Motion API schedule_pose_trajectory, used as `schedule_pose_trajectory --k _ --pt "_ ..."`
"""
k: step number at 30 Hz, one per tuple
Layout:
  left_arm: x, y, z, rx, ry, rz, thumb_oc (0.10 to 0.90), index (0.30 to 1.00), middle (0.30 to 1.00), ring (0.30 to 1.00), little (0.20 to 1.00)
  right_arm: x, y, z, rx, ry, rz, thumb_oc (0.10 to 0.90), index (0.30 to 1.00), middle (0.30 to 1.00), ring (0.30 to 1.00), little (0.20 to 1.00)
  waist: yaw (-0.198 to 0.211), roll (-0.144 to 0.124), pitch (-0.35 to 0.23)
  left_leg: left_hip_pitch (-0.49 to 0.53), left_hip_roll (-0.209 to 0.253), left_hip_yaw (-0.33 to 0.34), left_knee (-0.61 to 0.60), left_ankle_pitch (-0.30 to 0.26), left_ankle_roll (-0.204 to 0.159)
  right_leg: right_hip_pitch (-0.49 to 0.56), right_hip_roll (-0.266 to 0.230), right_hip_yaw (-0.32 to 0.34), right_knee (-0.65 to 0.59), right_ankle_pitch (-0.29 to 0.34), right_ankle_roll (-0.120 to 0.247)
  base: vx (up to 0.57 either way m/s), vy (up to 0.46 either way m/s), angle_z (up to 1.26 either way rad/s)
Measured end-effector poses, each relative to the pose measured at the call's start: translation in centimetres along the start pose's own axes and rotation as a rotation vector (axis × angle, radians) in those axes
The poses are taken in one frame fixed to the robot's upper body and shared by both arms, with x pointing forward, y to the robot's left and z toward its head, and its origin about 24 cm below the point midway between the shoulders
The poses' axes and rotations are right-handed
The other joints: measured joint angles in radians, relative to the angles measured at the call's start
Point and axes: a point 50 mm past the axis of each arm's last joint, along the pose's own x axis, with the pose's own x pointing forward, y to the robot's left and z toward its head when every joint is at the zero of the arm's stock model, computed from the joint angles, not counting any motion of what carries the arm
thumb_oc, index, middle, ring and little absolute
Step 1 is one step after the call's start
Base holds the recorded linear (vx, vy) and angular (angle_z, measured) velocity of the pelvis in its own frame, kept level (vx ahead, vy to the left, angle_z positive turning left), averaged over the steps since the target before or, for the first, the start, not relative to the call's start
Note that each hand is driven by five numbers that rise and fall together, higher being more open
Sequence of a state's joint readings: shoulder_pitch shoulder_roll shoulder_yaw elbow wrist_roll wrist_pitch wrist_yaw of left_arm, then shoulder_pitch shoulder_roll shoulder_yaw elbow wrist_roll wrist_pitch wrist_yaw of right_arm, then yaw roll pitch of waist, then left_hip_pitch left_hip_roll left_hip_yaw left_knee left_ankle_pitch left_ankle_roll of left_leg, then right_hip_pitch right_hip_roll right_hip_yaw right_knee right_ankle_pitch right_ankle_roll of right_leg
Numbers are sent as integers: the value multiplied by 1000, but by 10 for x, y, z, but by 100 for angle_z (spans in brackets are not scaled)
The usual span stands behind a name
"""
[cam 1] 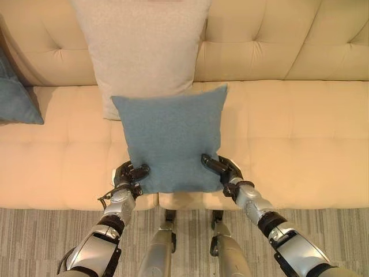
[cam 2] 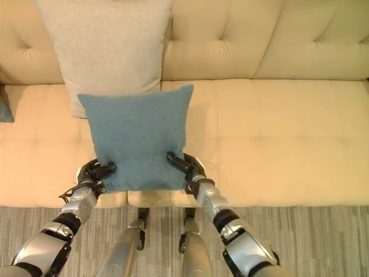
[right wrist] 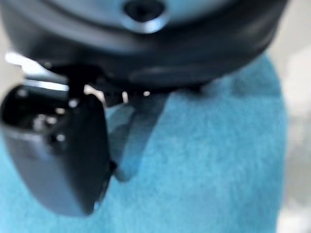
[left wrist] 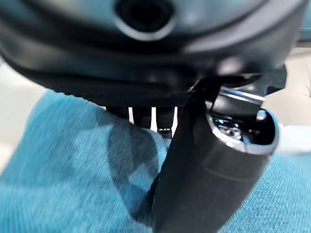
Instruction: Pick up all the scattered cushions and arrange them neatly on the sofa.
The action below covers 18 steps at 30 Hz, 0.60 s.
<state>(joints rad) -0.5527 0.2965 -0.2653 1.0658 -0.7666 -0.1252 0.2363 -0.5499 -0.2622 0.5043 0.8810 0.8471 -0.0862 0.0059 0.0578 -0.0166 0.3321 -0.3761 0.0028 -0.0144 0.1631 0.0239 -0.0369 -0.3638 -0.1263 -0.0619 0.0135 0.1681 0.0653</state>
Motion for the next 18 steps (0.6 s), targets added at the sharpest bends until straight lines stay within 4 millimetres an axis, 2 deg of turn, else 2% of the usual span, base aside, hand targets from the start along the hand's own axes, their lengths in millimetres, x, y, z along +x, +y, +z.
schedule_pose_trajectory --k 6,10,14,16,18 --pt "-12 -2 -20 -21 43 -89 400 300 300 300 300 -29 -20 -38 151 58 -38 400 300 300 300 300 -35 -6 -3 96 1 12 -47 6 3 76 0 11 -16 -1 3 14 -74 -4" --pt "-39 -6 -32 12 11 -249 400 300 300 300 300 -68 -46 -48 200 -8 -109 400 300 300 300 300 -84 -15 -7 218 13 35 -114 15 3 155 9 34 -18 -12 15 9 -140 -20" --pt "-56 -18 -31 -44 -16 -354 400 300 300 300 300 -86 -70 -38 114 -66 -207 400 300 300 300 300 -142 -22 -20 321 46 70 -150 14 -5 219 37 54 -20 -30 16 -10 -173 -31" --pt "-64 -21 -27 -64 -39 -388 400 300 300 300 300 -87 -69 -31 63 -96 -222 400 300 300 300 300 -149 -29 -26 347 65 92 -147 6 -20 234 61 73 -18 -37 8 -130 -103 -39" --pt "-67 -30 -21 -84 -62 -432 400 300 300 300 300 -91 -74 -20 20 -141 -253 400 300 300 300 300 -158 -24 -30 366 82 90 -124 -7 -34 254 93 87 -16 -28 -16 -237 -52 -33"
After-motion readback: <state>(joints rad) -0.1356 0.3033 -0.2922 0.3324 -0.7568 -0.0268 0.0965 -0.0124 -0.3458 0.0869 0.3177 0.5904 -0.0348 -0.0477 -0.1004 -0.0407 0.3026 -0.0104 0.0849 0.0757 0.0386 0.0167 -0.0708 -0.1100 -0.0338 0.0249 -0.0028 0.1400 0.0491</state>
